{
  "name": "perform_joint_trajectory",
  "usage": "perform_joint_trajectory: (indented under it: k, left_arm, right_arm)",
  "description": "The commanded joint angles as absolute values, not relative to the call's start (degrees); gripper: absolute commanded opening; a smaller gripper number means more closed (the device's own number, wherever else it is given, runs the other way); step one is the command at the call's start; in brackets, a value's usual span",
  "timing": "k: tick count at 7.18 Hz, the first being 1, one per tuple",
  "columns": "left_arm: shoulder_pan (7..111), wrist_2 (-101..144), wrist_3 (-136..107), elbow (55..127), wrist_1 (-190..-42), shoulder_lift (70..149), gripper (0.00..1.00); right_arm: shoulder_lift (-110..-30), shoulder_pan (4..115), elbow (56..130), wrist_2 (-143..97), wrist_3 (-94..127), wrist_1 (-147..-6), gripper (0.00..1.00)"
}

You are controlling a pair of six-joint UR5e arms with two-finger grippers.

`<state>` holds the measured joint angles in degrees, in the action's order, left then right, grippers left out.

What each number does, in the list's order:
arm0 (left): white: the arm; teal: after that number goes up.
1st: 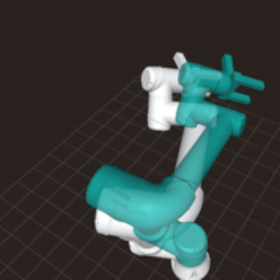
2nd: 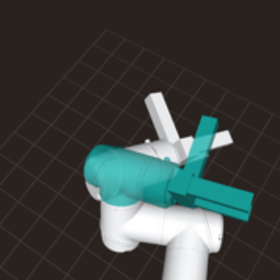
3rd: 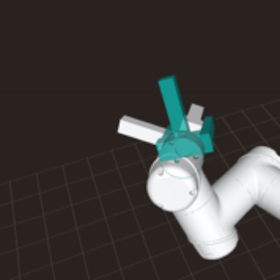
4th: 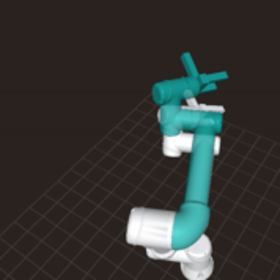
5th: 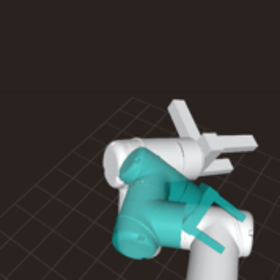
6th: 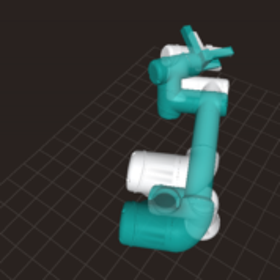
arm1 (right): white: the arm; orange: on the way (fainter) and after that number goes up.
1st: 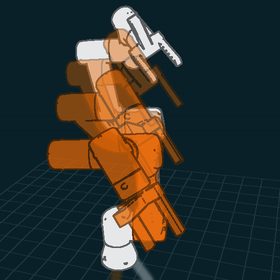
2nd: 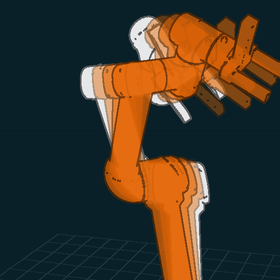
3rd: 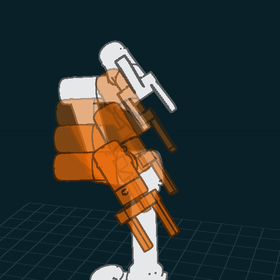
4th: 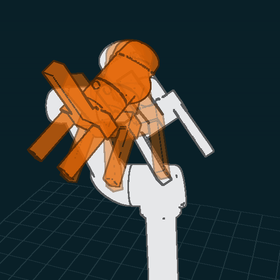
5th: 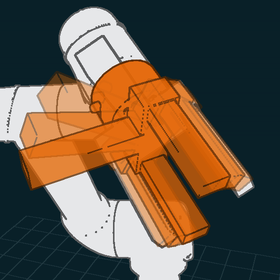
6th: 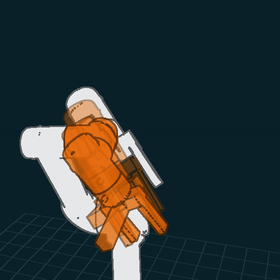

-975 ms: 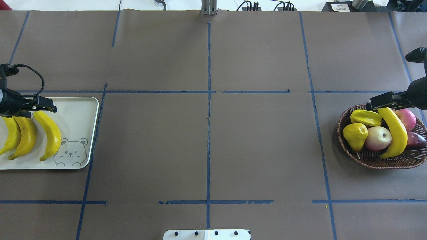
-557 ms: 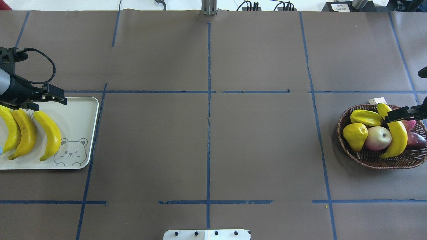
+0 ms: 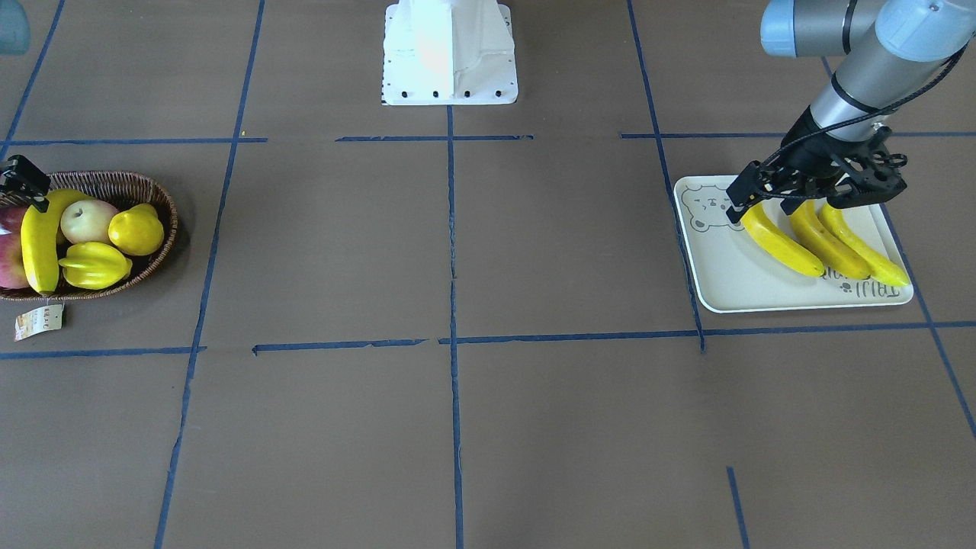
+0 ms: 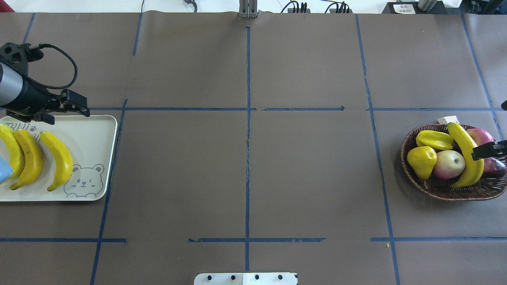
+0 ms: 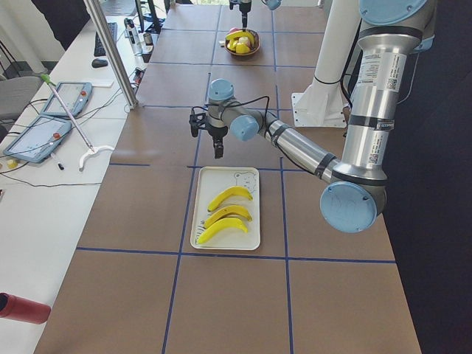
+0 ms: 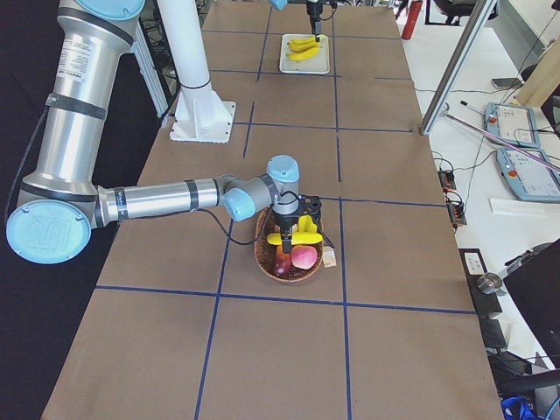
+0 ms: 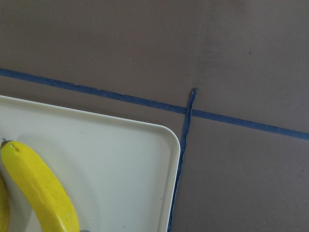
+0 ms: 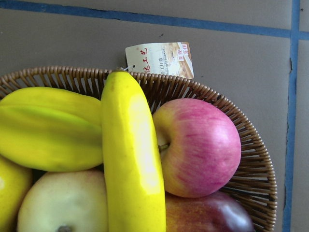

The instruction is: Transfer all bananas from basket to plate

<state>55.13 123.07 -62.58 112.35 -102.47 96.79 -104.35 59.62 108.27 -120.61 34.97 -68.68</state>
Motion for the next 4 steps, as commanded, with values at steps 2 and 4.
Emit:
perform_joint_trajectory:
  k: [2,4]
  left_arm:
    - [55.1,123.0,-62.6,112.4,-102.4,96.9,0.99]
    - [55.2,123.1,-62.6,112.5,-102.4,96.9,0.99]
  right_arm:
    - [-103.8,59.4,106.4,-126.3,35.6,-67.5,1.00]
    - [-103.8,59.4,105.6,-128.1,35.4,-67.1,1.00]
